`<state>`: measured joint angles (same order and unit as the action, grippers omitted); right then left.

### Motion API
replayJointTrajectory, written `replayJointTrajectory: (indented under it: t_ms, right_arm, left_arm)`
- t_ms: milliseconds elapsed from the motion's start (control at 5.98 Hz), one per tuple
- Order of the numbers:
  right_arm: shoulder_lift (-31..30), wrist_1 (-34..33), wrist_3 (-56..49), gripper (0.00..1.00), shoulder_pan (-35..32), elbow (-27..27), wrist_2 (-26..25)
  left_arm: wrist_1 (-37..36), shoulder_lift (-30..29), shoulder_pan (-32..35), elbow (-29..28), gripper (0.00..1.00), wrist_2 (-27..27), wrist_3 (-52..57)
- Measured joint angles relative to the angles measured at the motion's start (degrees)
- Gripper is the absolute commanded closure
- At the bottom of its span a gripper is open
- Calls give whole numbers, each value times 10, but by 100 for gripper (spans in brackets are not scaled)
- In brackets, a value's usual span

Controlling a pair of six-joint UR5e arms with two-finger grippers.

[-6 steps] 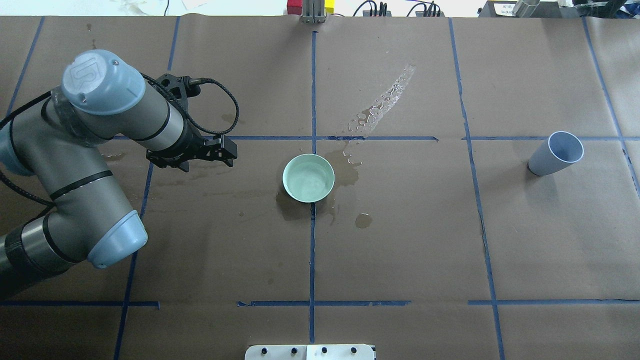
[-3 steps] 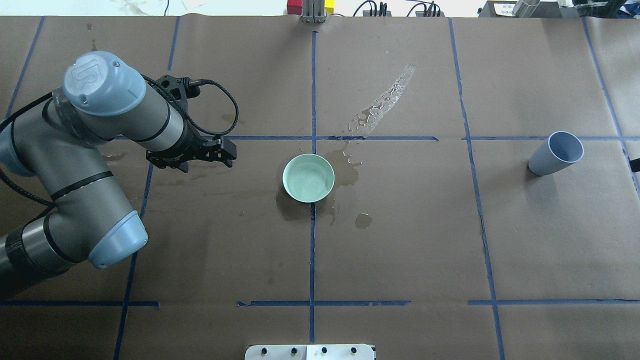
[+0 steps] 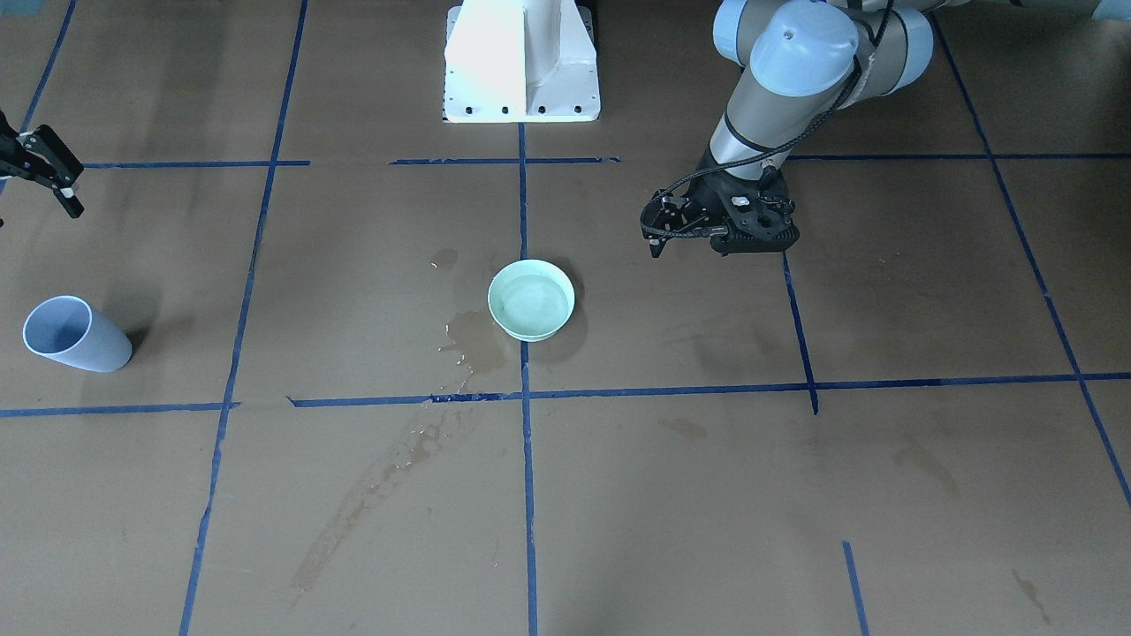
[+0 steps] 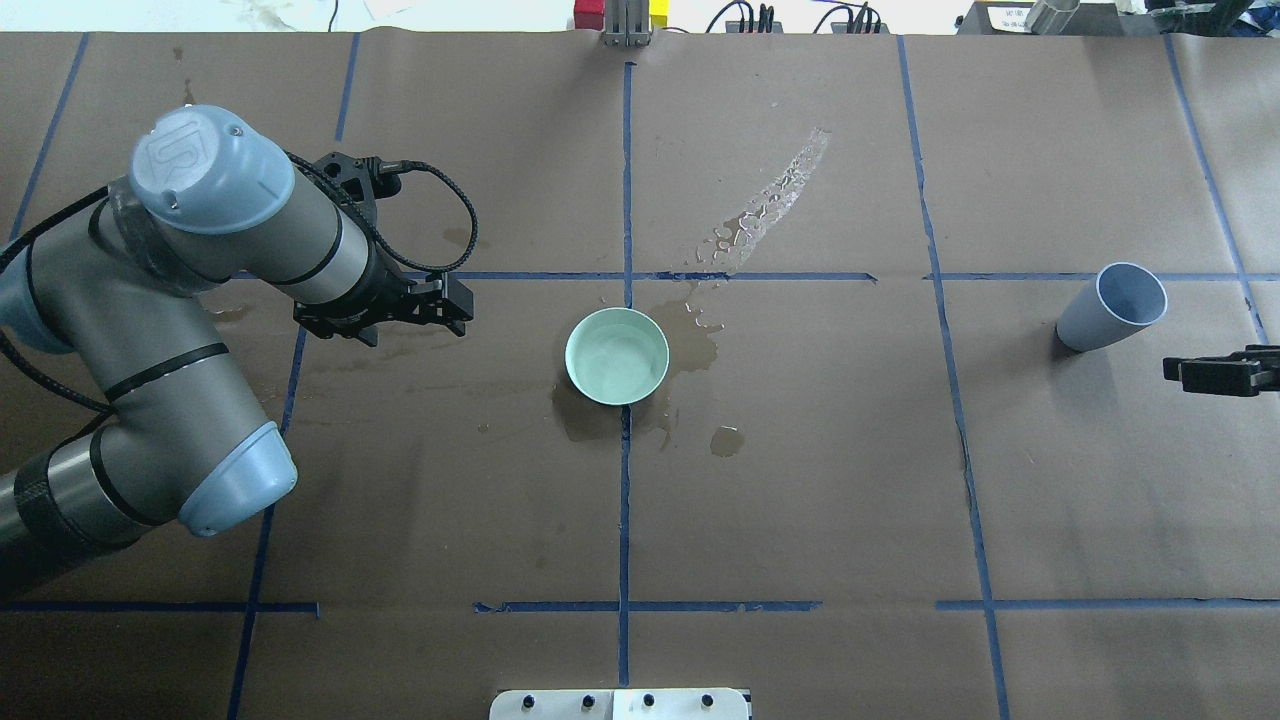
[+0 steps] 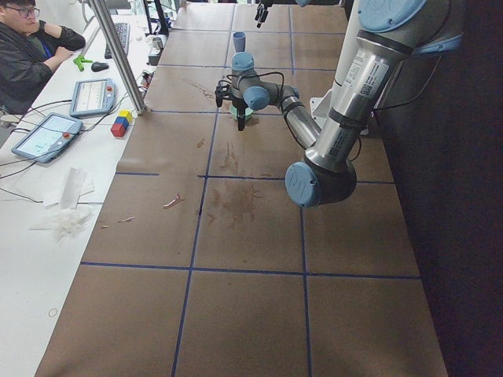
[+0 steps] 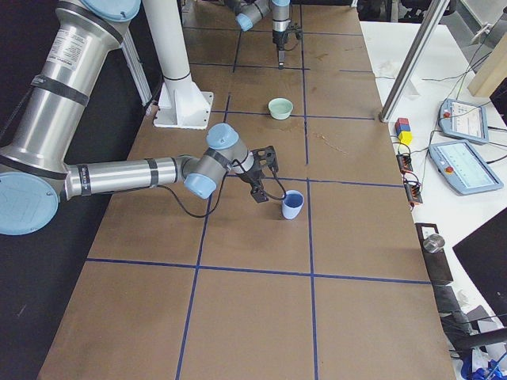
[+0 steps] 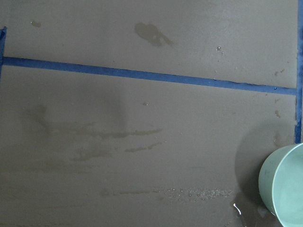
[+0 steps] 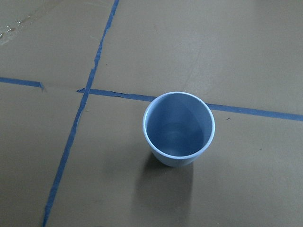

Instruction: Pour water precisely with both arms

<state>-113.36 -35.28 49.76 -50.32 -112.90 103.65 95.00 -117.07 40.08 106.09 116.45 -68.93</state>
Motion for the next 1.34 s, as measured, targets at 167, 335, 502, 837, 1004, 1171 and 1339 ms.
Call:
replayJointTrajectory:
  t_ms: [167, 335, 502, 837, 1004, 1171, 1339]
  right_arm:
    - [-3, 61, 26, 1, 45, 36, -71]
    - [-2, 101, 47, 1, 86, 65, -139]
    - [1, 124, 63, 1, 124, 87, -206]
    - [33, 167, 97, 1, 182, 149, -313]
    - [52, 175, 102, 1, 197, 175, -350]
    - [66, 177, 104, 1, 203, 192, -373]
    - [85, 178, 104, 1, 205, 212, -390]
  left_arm:
    - [0, 0, 0, 0, 0, 0, 0]
    - [0, 0, 0, 0, 0, 0, 0]
    - [0, 0, 0, 1, 0, 0, 0]
    - [0, 0, 0, 1, 0, 0, -1]
    - [0, 0, 0, 1, 0, 0, -1]
    - [0, 0, 0, 1, 0, 0, -2]
    - [1, 0, 0, 1, 0, 0, -2]
